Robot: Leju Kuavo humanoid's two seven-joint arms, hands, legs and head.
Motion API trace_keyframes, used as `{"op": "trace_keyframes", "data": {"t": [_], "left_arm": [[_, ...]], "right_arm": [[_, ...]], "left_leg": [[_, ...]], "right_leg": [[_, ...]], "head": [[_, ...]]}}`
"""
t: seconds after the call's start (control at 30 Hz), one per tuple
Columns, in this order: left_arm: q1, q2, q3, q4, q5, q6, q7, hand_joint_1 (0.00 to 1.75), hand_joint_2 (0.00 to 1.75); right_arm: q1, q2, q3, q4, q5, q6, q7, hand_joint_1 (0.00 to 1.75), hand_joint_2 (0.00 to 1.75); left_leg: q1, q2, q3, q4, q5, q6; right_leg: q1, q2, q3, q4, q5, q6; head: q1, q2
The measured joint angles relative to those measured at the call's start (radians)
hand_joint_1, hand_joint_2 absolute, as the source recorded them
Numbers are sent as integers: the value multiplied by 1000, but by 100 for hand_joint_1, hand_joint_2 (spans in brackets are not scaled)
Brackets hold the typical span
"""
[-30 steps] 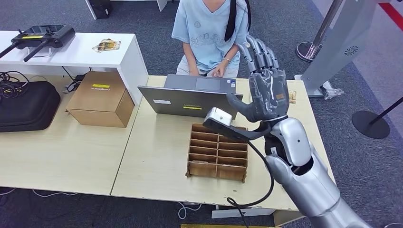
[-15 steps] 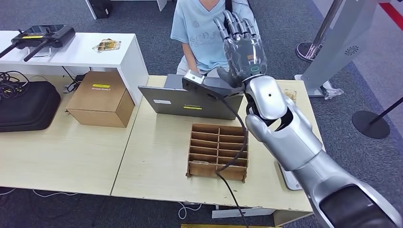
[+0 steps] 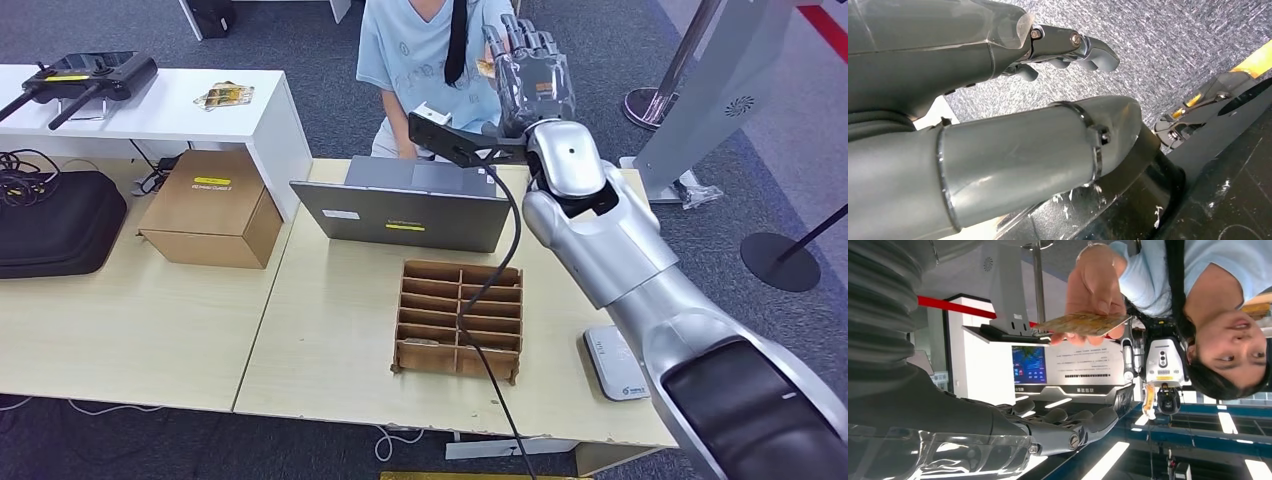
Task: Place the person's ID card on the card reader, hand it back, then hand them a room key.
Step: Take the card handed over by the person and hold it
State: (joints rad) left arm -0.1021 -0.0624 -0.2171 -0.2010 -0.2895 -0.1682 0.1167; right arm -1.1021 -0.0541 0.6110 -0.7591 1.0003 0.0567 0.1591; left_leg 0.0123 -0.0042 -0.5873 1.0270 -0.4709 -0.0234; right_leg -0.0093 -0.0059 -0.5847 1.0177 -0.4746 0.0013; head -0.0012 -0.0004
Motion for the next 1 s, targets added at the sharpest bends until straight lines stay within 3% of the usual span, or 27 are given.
{"op": "trace_keyframes", "data": {"t": [0.43, 0.57, 0.6, 0.73, 1.0], "left_arm": [[-4, 2, -2, 0, -10, 0, -3, 0, 0], [-5, 2, -3, 0, -12, 0, -4, 0, 0], [-5, 3, -3, 0, -13, 0, -4, 0, 0], [-5, 5, -4, 0, -16, 0, -6, 0, 0], [-5, 10, -25, 0, -21, -1, -12, 0, 0]], "right_arm": [[-48, 4, 0, 106, -30, -39, -24, 4, 175], [-51, 4, 0, 116, -36, -41, -27, 144, 175], [-51, 4, 0, 118, -37, -41, -28, 154, 175], [-52, 3, 0, 119, -43, -47, -29, 174, 175], [-52, -12, 2, 102, -76, -56, -31, 175, 175]], "left_leg": [[0, 0, 0, 0, 0, 0], [0, 0, 0, 0, 0, 0], [0, 0, 0, 0, 0, 0], [0, 0, 0, 0, 0, 0], [0, 0, 0, 0, 0, 0]], "right_leg": [[0, 0, 0, 0, 0, 0], [0, 0, 0, 0, 0, 0], [0, 0, 0, 0, 0, 0], [0, 0, 0, 0, 0, 0], [0, 0, 0, 0, 0, 0]], "head": [[0, 0], [0, 0], [0, 0], [0, 0], [0, 0]]}}
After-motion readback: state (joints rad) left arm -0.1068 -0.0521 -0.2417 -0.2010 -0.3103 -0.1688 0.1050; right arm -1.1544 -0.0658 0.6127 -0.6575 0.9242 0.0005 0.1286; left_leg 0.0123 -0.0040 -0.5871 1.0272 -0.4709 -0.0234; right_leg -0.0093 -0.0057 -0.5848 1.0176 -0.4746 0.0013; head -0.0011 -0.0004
